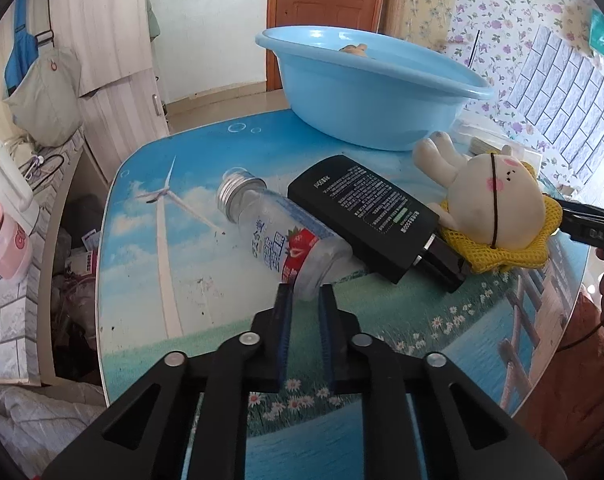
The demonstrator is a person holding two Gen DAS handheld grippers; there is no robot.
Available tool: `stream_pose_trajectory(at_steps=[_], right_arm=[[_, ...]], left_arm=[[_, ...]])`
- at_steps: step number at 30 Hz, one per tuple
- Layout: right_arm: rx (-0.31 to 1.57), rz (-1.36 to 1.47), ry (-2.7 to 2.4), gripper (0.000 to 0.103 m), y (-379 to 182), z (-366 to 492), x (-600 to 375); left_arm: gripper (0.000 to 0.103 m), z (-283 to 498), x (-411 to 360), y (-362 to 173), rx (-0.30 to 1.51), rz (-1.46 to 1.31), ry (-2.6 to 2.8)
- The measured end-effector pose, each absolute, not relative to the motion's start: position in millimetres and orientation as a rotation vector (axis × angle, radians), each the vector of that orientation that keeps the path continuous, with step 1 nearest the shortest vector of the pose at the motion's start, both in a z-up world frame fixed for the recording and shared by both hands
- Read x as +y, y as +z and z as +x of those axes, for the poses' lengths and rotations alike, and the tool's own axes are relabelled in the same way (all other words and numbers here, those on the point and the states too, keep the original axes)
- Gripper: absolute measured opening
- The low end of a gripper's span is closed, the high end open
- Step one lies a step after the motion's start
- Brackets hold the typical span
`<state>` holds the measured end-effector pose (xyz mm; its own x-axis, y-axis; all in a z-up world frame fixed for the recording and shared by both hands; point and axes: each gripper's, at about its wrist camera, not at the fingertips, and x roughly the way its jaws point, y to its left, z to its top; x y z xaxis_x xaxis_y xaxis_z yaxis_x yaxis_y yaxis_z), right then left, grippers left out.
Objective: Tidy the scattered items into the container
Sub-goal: 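Grasp the toothpick box with the right tool while the left tool approaches the glass bottle, then close the left tool around the glass bottle while the right tool holds the toothpick box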
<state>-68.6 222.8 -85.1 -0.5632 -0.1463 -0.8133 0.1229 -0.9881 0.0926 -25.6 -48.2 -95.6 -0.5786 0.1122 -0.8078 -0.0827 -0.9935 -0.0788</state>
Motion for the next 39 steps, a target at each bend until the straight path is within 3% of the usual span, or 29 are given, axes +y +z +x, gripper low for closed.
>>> stream_pose_trajectory(at_steps=[19, 26, 28, 30, 33, 36, 39], right_arm=[[0.015, 1.294, -2.585, 0.058, -70, -32, 234], [0.03, 1.292, -2.569, 0.058, -73, -29, 235], [0.031, 1.295, -2.572, 0.058, -75, -30, 235], [0.034, 1.304, -2.576, 0.058, -77, -32, 235], [0.037, 1.316, -2.578, 0.058, -80, -33, 235], [0.03, 1.328, -2.576, 0.058, -82, -35, 236], [0.039, 1.328, -2.576, 0.058, -83, -36, 236]], left_arm=[[0.005, -3, -11, -91, 0.051, -1.395, 2.63], [0.006, -5, -20, -82, -0.021, -1.373, 2.685], [0.014, -9, -28, -79, -0.062, -1.379, 2.713], [0.036, -15, -33, -79, -0.09, -1.391, 2.741], [0.054, -22, -38, -74, -0.141, -1.373, 2.758], [0.061, -31, -37, -71, -0.172, -1.352, 2.764], [0.061, -41, -38, -72, -0.202, -1.368, 2.771]])
